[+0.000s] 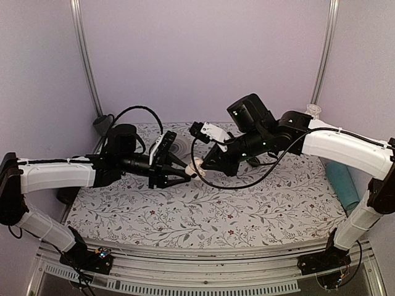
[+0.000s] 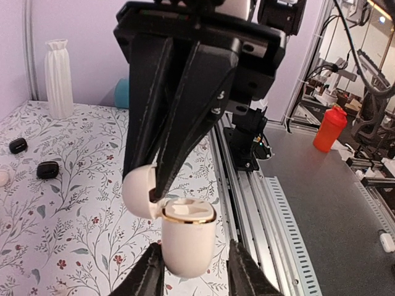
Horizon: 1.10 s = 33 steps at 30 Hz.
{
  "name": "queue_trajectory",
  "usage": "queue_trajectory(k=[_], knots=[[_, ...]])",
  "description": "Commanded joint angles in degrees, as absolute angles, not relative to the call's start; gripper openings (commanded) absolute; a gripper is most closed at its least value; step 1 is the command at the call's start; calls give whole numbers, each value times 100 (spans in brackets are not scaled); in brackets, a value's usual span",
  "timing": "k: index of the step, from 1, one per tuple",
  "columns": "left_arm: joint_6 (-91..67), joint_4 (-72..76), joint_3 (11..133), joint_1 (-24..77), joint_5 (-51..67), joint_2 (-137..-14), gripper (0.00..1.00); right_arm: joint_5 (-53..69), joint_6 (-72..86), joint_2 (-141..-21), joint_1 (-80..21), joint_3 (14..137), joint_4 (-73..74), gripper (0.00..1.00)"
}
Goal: Insert the wireless bluetooth earbuds into the charging case
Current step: Pass from the right arm to the left
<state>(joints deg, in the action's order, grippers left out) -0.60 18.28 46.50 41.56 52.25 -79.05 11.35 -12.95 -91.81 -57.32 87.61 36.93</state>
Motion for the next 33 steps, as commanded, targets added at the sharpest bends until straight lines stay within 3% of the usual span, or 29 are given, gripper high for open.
queue_trajectory(k=[1, 13, 18, 27, 33], knots=[[-50, 1718, 4778, 4256, 5247, -8004, 35, 982, -1327, -9245, -5815, 8956, 3690, 3], [-168, 1741, 4847, 4378, 5268, -8059, 30, 870, -1354, -9311, -5880, 8982, 3733, 3], [-198, 1683, 4843, 4377, 5170, -8090, 38, 789, -1345, -9299, -5888, 8982, 3733, 3], [-302, 1685, 4915, 4384, 5107, -8179, 33, 605, -1345, -9303, -5948, 8991, 3710, 3], [-428, 1739, 4896, 4372, 5037, -8215, 39, 344, -1354, -9275, -6019, 8991, 3654, 3]])
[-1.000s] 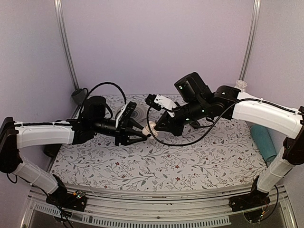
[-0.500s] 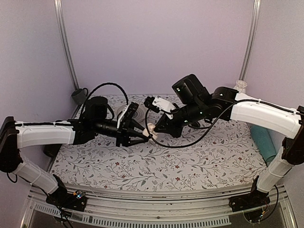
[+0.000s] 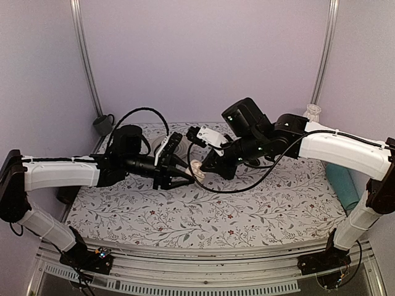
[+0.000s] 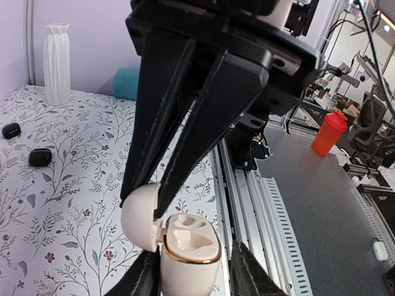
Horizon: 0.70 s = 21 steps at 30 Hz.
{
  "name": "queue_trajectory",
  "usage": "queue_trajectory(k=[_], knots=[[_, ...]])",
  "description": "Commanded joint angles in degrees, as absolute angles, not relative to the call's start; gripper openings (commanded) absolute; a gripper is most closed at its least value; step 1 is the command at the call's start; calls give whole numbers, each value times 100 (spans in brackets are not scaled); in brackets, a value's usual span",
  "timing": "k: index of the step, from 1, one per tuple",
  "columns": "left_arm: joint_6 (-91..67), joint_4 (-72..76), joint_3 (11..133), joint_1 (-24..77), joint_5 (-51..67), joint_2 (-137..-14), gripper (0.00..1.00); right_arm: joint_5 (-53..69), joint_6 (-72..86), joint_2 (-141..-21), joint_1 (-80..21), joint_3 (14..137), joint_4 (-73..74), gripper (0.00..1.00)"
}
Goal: Insert the wireless bluetooth earbuds into the charging case
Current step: Pass from the right arm to the left
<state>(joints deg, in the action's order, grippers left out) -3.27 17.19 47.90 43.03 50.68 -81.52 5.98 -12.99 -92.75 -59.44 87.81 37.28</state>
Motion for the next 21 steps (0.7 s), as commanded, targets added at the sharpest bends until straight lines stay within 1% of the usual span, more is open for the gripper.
queue_trajectory(k=[1, 4, 9, 11, 14, 16, 17, 19, 20, 21], knots=[[-423, 1742, 4896, 4369, 5013, -8215, 37, 323, -1354, -9265, -6025, 8984, 3649, 3], [-431, 1746, 4905, 4369, 5008, -8208, 32, 287, -1354, -9255, -6020, 8965, 3628, 3], [-383, 1758, 4872, 4371, 5057, -8140, 26, 224, -1354, -9248, -6020, 8957, 3606, 3], [-350, 1762, 4856, 4375, 5021, -8099, 20, 269, -1354, -9238, -6020, 8965, 3589, 3], [-325, 1774, 4834, 4375, 4982, -8053, 9, 321, -1337, -9229, -6021, 8958, 3562, 3], [-309, 1780, 4826, 4373, 4988, -8049, 3, 365, -1321, -9224, -6021, 8941, 3542, 5], [-312, 1811, 4814, 4373, 4992, -8048, 0, 407, -1319, -9208, -6021, 8920, 3515, 8], [-308, 1931, 4753, 4370, 4992, -8006, 0, 474, -1295, -9167, -6020, 8842, 3421, 16], [-330, 2186, 4605, 4376, 4975, -7915, 0, 515, -1264, -9112, -6016, 8768, 3324, 28], [-352, 2335, 4513, 4379, 4948, -7862, 0, 530, -1252, -9080, -6012, 8733, 3277, 32]])
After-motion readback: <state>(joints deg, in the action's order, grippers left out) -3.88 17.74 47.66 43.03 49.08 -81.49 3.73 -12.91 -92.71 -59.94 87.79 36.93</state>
